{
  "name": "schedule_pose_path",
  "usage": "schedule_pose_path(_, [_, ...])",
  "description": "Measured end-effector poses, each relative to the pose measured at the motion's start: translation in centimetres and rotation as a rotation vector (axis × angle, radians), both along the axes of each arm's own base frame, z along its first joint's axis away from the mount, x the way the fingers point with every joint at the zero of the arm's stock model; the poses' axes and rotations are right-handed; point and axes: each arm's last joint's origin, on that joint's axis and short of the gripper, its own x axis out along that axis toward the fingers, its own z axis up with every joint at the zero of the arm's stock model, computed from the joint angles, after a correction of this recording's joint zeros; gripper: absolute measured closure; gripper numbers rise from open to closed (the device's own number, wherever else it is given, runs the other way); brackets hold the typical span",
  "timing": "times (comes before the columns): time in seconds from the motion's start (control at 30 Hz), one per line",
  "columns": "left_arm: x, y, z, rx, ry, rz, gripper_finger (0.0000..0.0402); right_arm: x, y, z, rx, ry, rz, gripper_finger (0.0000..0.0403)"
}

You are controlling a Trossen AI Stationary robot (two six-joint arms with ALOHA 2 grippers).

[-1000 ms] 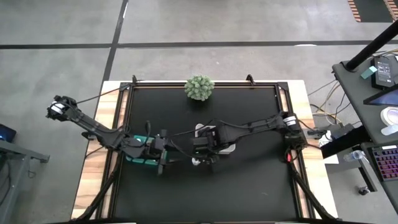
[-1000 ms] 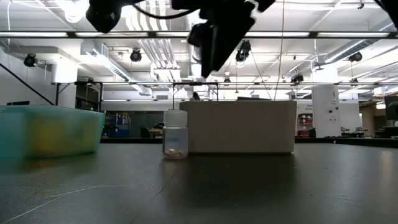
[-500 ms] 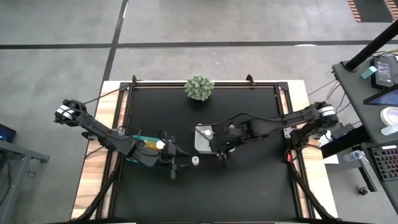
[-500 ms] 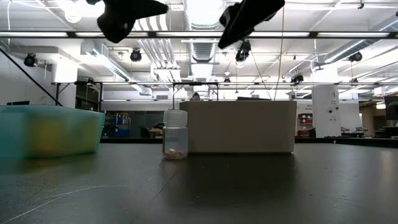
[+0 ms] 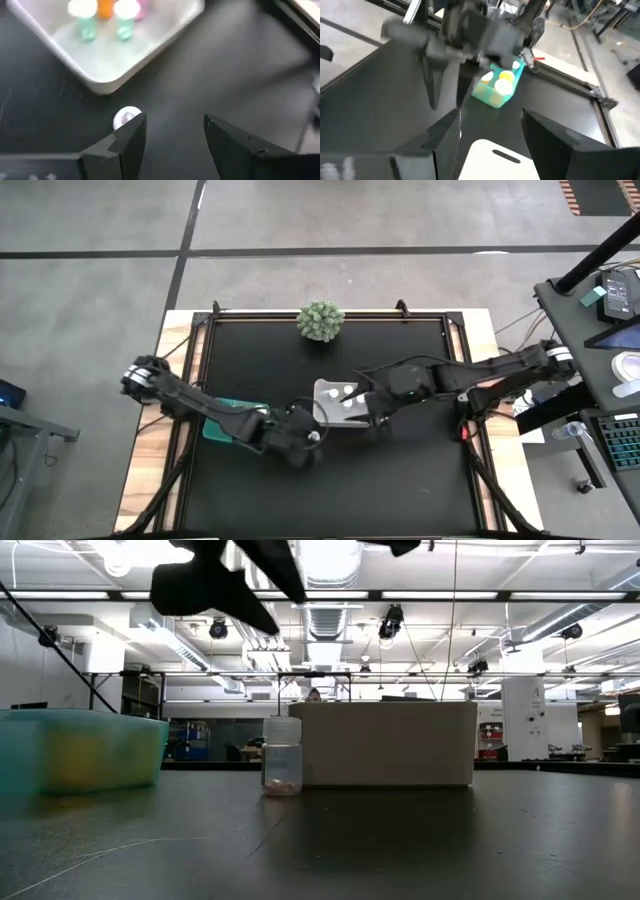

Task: Pick and place medicine bottles into bin by pill shape (circle, oval)
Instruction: Put the white capsule bottle into the blue bin

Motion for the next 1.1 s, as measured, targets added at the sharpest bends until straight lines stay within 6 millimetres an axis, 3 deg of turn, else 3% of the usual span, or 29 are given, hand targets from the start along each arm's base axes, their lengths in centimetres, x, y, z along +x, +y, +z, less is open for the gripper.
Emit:
schedule_pose_path(0.1, [1.8, 0.0, -0.1, -0.080, 0.081, 0.075, 0.0227, -1.1, -0.4, 0.3, -0.007, -0.023, -0.004, 0.0202])
schedule_pose_path(0.27, [4.6, -1.1, -0.1, -0.227, 0.105, 0.049, 0.0256, -2.8, -1.0, 0.3, -0.002, -0.043, -0.016, 0.0202])
schedule_pose_path(0.47, [6.4, 0.3, -1.5, -0.263, 0.150, 0.112, 0.0267, -4.0, -1.5, -1.4, -0.032, -0.009, -0.029, 0.0202])
schedule_pose_path(0.8, [4.7, 2.5, -3.3, -0.233, 0.408, 0.215, 0.0268, -4.6, -3.1, -1.4, -0.056, -0.021, -0.142, 0.0202])
schedule_pose_path(1.1, [5.0, 2.6, -3.7, -0.205, 0.356, 0.228, 0.0240, -4.1, -3.5, -1.8, -0.053, -0.005, -0.163, 0.0202])
